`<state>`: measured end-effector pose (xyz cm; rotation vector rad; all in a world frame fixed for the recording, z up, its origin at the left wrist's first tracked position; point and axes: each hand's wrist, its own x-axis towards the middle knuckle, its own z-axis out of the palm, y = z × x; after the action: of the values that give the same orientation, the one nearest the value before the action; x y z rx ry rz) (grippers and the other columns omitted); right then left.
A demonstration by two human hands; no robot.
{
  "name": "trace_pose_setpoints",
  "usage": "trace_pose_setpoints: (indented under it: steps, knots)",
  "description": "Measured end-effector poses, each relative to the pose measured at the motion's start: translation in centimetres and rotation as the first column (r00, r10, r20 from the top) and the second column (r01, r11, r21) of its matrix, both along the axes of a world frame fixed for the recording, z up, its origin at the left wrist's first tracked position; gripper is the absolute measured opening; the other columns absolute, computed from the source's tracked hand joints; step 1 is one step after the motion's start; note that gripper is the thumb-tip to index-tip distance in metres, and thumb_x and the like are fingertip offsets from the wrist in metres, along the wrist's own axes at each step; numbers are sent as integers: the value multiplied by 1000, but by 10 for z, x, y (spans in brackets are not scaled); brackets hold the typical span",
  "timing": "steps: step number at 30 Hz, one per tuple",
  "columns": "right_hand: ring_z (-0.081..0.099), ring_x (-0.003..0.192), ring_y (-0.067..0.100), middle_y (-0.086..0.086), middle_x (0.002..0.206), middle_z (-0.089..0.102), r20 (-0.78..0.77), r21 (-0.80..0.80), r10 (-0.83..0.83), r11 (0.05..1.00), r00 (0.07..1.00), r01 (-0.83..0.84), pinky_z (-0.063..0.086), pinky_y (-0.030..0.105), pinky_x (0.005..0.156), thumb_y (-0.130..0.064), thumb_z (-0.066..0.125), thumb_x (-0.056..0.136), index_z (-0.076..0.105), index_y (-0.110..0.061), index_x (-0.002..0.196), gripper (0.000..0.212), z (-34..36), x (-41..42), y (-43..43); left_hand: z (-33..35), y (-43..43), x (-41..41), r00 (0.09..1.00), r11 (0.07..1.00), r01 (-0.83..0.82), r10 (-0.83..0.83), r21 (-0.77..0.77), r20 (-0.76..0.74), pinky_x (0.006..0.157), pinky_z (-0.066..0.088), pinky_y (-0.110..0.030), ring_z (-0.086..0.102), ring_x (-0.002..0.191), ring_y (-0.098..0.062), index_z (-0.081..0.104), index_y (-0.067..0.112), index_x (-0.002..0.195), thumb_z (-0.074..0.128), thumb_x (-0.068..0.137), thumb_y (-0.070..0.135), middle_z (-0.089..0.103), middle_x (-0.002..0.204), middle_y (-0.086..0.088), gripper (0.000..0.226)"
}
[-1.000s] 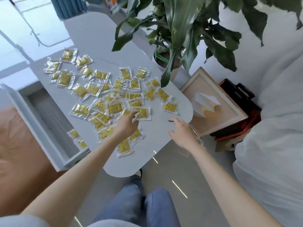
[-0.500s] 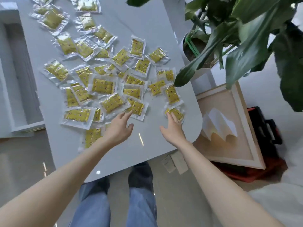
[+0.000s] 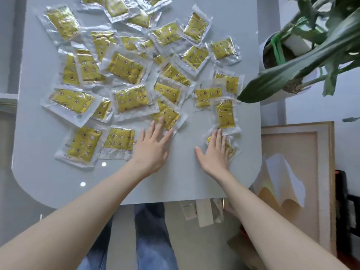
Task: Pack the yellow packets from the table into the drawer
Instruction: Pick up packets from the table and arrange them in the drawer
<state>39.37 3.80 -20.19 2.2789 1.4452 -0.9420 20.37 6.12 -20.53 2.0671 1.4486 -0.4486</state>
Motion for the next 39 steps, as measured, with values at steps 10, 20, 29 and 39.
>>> trace_pose_setpoints:
  steps: [10, 20, 29, 39]
  knots:
    - [-25, 144, 26, 1, 155, -30, -96, -80, 25, 996, 995, -33, -4, 46, 118, -47, 36, 98, -18, -11, 150, 83, 7, -45, -26, 13, -17, -34, 959, 959, 279, -281, -41, -47, 116, -13, -43, -18, 146, -24, -3, 35, 151, 30, 99, 40, -31, 152, -2, 61]
    - [20, 144, 20, -5, 159, 19, -149, 124, 30, 992, 988, -11, 29, 39, 113, -27, 37, 100, 27, -19, 150, 52, 31, -80, -44, 32, -47, -72, 963, 968, 251, -249, -11, 107, 118, -5, -39, 1, 148, -21, 37, 29, 143, 41, 98, 24, 4, 160, -2, 46]
    - [30, 135, 24, 5, 148, 34, -156, 244, -295, 913, 943, 326, 33, 40, 106, -37, 64, 86, 32, -16, 144, 69, 13, -62, 29, 10, -20, -47, 987, 993, -114, 109, 34, 114, 120, 1, -42, 1, 148, -25, 5, 18, 152, 64, 83, 47, 5, 159, -8, 95]
    - [45, 123, 24, 4, 131, 46, -98, 207, -360, 905, 928, 373, 35, 40, 102, -39, 80, 70, 48, -18, 125, 67, -4, -57, 44, -1, -3, -33, 988, 985, -150, 145, 81, 58, 113, -10, -58, 27, 128, -29, 13, 14, 149, 80, 63, 48, 33, 127, -9, 114]
